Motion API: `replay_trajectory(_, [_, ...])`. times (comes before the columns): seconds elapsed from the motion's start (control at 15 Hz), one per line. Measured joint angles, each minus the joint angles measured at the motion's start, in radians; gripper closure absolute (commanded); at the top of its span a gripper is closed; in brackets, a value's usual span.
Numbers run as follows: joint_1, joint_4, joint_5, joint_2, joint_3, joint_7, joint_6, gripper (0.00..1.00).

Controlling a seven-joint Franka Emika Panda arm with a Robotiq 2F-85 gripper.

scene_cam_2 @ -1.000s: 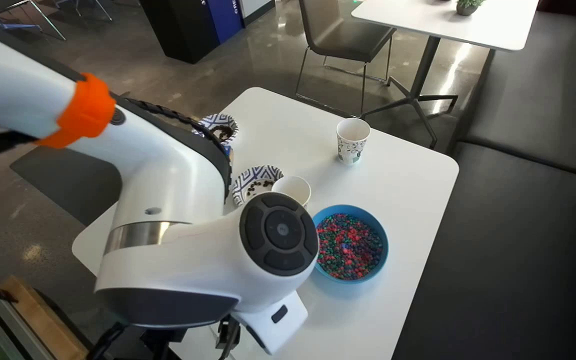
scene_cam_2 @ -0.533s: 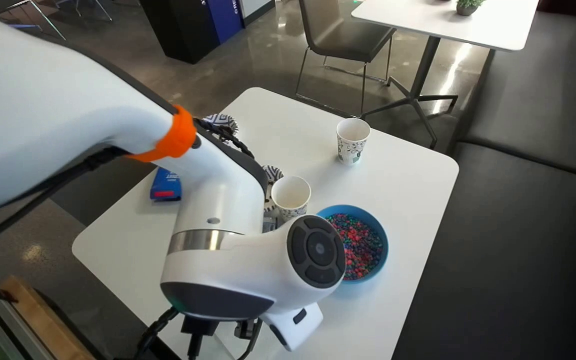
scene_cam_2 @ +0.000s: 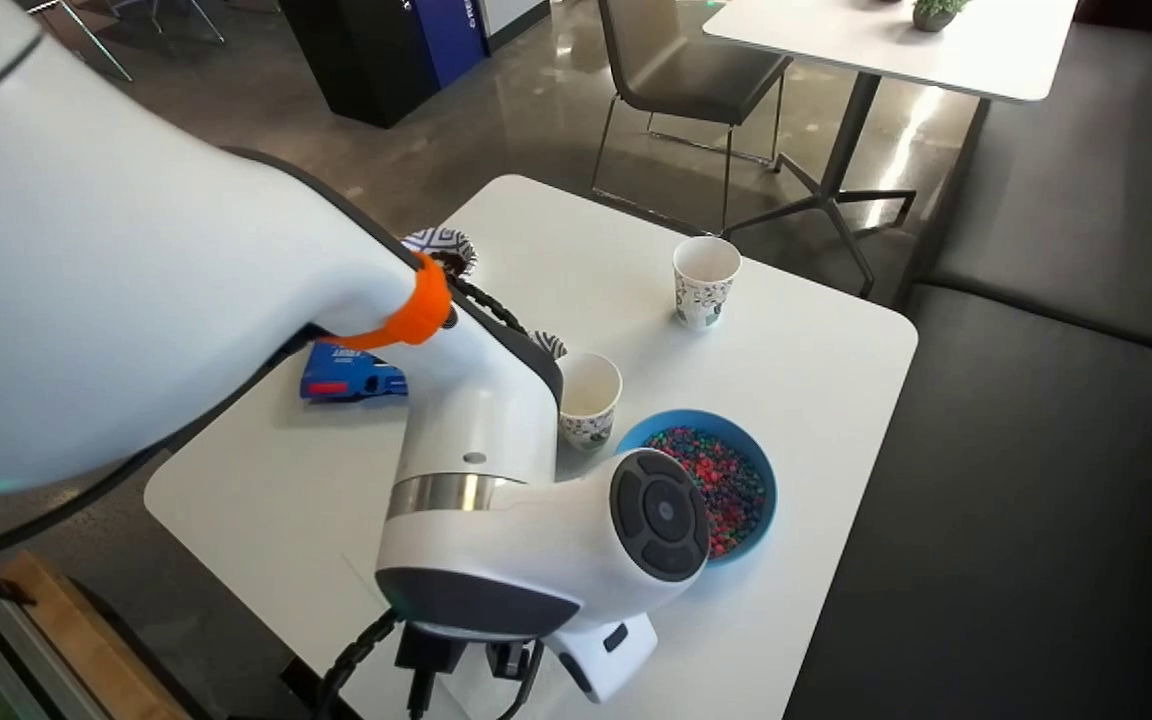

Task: Use the spoon to move some of the brown objects from the left plate to the right plate

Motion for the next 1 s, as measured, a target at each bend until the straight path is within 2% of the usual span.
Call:
replay_trajectory(0.07, [-0.003,0.005,0.0,0.005,0.001,0.0,0.0,0.87])
replay_trajectory(0.27, [-0.009,0.015,0.0,0.011,0.004,0.0,-0.008,1.0])
replay_trajectory(0.33, [-0.011,0.019,0.0,0.011,0.005,0.0,-0.017,0.97])
replay_trajectory(0.67, [-0.007,0.019,-0.004,-0.005,0.005,0.001,-0.056,0.97])
replay_trajectory(1.0, [0.034,-0.066,-0.009,-0.14,0.005,0.006,-0.082,0.97])
